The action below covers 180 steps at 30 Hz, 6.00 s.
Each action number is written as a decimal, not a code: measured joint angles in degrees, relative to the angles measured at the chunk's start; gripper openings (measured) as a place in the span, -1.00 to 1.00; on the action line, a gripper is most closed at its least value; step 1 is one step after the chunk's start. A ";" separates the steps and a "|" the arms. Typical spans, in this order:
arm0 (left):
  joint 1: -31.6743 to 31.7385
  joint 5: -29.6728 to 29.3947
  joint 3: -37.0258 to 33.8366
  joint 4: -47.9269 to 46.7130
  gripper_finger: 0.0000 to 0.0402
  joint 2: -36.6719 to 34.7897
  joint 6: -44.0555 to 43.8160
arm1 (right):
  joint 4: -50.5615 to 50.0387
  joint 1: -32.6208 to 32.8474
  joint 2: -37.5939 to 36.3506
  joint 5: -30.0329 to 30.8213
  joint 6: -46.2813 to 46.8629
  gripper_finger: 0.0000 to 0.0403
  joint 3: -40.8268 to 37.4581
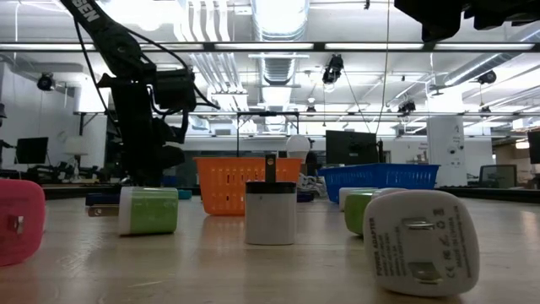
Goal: Pick & Place Office items
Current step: Put the top black charger adapter into the orange bin, then put the right white charger adapter into the orange bin
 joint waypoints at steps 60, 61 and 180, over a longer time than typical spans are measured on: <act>-7.67 25.51 -36.92 96.87 -0.34 -19.04 27.81 | 1.29 -0.04 0.00 -0.05 -0.14 0.12 0.00; -7.67 25.51 -36.92 96.87 -0.34 -19.04 27.77 | 1.29 -0.04 0.00 -0.05 -0.22 0.12 0.00; -19.81 26.40 25.24 6.31 0.50 20.02 25.42 | -2.40 -0.04 0.00 0.06 2.91 0.12 -0.24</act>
